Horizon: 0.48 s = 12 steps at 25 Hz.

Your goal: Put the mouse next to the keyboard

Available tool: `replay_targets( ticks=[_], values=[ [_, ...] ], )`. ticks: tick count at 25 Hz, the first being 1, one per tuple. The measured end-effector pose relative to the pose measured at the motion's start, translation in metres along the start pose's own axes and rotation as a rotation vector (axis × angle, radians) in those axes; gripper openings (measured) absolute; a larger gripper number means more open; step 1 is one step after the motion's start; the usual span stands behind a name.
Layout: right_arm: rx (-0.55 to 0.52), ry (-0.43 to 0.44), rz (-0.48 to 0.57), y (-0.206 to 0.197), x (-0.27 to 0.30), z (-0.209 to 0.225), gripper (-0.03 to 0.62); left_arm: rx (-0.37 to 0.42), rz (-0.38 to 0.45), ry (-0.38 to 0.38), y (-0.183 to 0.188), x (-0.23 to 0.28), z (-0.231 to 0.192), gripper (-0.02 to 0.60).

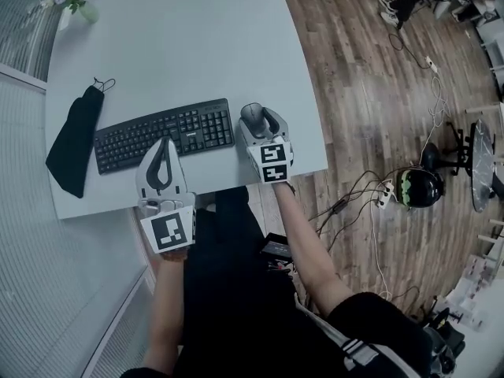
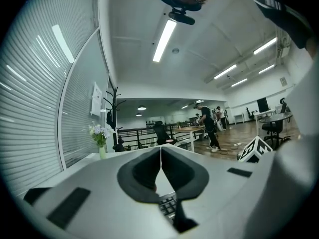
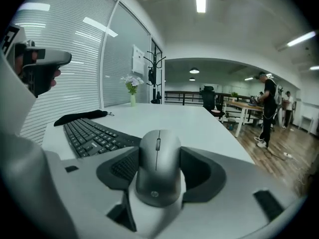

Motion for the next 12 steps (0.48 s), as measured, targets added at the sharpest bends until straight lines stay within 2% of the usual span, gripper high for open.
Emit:
replay_targets(
  ticks=[8,12],
  values=[
    [-0.012,-0.009,-0.078,0.000,0.018,0.004,0.257,-0.012,-0.011,-0.002,0.005,0.016,-0.007,0.012],
    [-0.014,-0.025,-0.066,0.024,0.007,0.012,0.256,-0.012,-0.024,-0.006,0.016,0.020,-0.011,0.012]
  ],
)
Point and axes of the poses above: the fingertips, and each gripper's own axes: x forward along the fingers, z to its right, y out of its top, the point moved 10 cm from there along -x, backward along the fingers, and after that the axes turned 6 degrees about -x, right-handed, at the moved point
